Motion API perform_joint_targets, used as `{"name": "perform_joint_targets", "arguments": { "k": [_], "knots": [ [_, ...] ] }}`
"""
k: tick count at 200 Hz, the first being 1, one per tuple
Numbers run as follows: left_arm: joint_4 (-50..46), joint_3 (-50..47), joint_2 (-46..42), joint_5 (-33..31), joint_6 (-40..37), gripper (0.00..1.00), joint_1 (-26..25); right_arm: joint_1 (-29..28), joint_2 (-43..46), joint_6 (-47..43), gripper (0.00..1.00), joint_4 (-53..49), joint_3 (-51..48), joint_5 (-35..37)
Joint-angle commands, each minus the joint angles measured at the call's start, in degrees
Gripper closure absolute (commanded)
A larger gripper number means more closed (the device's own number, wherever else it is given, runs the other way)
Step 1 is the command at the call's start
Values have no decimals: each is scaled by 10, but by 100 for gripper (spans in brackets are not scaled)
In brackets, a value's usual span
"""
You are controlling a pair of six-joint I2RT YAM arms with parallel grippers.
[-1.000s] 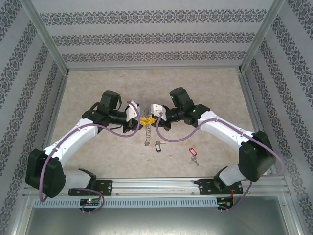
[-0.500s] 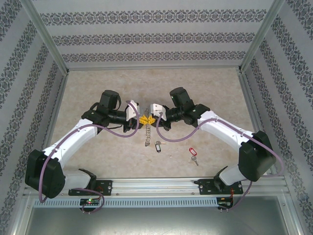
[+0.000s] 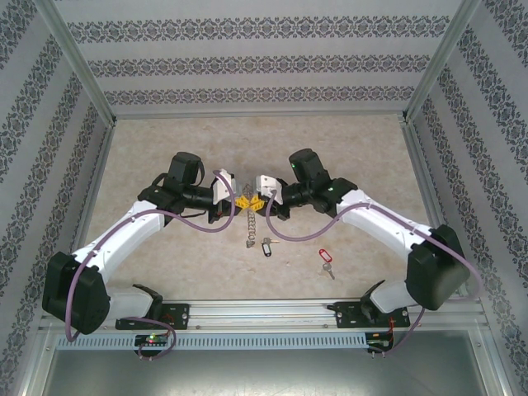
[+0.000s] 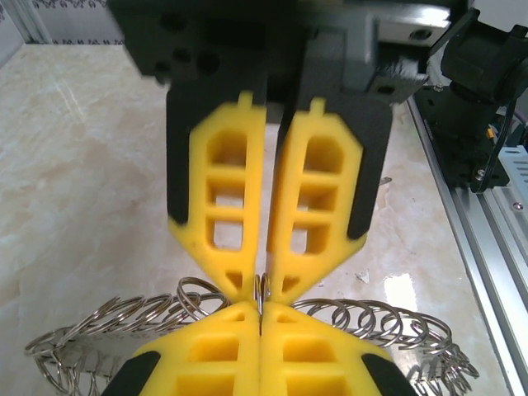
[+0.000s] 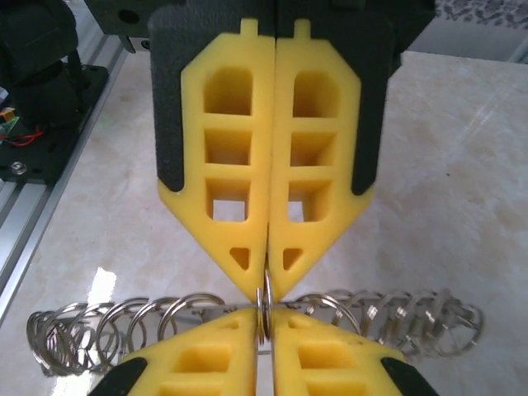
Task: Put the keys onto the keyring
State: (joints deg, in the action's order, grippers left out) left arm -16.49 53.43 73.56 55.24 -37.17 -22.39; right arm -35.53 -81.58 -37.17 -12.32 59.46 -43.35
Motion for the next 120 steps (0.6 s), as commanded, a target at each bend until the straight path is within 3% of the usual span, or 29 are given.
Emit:
{"name": "perform_joint_targets", "arguments": {
  "k": [1, 17, 35, 56, 70, 82, 100, 120],
  "knots": [
    [62, -22, -15, 12, 42, 100, 2, 12, 54, 20, 80, 27, -40, 29],
    [110, -37, -22, 10, 78, 100, 2, 22, 92, 51, 74, 45, -73, 42],
    [153, -46, -25, 15, 119, 100, 4, 36, 138, 158, 66, 91, -104, 67],
    [216, -68, -31, 2, 177, 100, 4, 44, 178, 309, 57, 94, -125, 197],
    [243, -80, -38, -21, 208, 100, 4, 50, 193, 427, 56, 45, -124, 324],
    [261, -92, -47, -47, 228, 100, 4, 63, 196, 504, 58, -26, -115, 383],
    [296, -113, -66, -79, 255, 100, 4, 95, 193, 611, 59, -123, -109, 429],
    [318, -129, -86, -100, 274, 100, 4, 133, 191, 691, 59, -184, -130, 417]
  ]
}}
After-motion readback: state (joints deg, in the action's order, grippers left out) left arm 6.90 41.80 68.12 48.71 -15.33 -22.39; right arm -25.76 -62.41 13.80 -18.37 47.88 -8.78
